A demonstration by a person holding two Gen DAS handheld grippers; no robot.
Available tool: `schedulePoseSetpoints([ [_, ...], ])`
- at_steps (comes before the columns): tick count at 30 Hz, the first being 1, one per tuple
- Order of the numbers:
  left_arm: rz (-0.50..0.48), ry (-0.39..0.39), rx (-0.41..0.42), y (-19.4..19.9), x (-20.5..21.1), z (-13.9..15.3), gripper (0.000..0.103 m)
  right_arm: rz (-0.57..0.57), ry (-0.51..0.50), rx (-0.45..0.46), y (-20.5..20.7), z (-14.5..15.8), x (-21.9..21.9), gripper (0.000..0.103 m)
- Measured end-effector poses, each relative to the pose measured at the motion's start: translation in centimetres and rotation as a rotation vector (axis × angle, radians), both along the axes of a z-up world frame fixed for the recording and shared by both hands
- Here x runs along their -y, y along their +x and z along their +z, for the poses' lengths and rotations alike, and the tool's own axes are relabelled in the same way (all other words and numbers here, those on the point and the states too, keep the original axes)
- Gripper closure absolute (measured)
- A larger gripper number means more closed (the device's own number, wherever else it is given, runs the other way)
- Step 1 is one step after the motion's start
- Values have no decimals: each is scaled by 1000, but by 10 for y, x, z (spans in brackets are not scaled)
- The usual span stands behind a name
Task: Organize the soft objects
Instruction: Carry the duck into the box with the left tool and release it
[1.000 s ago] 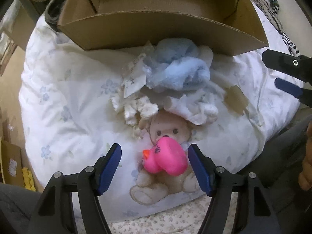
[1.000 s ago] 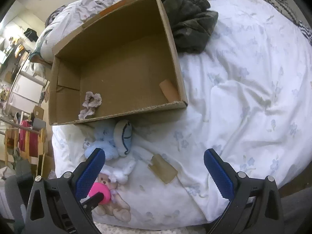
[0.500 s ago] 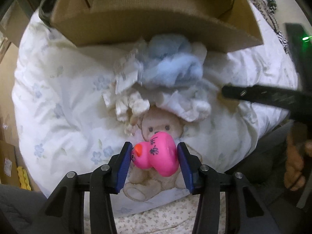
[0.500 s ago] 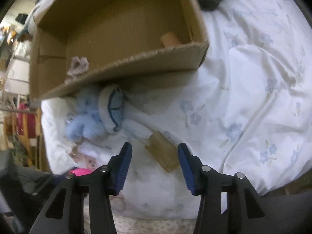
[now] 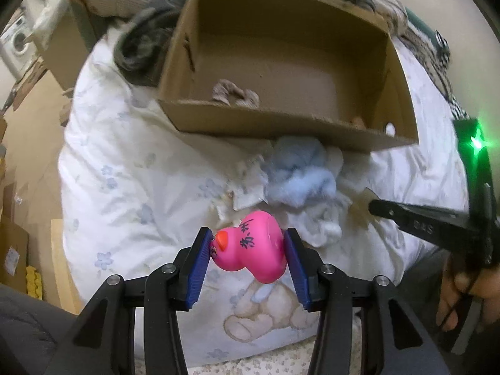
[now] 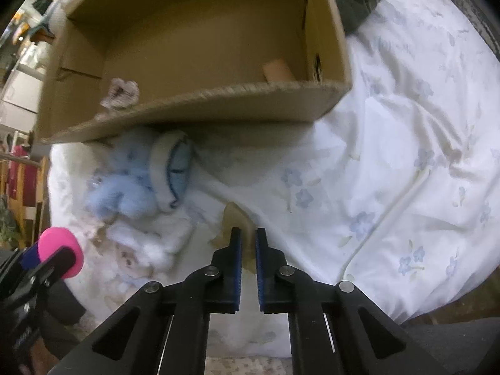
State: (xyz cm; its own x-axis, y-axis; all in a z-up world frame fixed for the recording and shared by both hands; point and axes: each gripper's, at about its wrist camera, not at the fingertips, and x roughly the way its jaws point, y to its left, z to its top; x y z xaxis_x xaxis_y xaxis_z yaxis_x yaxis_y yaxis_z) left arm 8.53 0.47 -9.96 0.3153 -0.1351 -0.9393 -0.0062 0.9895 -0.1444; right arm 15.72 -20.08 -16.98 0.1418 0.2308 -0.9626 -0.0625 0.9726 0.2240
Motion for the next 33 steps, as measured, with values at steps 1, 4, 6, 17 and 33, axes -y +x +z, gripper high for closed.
schedulePoseSetpoints([
  [1,8,4,8,0,-3,2,59,-2,12,11,-1,4,0,94],
  [4,38,19,32,3,-11,7,59,-6,68,52,-7,19,0,94],
  [6,57,32,45,4,-12,7,59,-3,98,76,-11,28,-3,94],
  [17,167,96,178,16,-32,38,59,13,345,385,-8,114,9,95],
  [33,48,176,313,103,-20,73,59,4,317,372,47,103,-4,94],
])
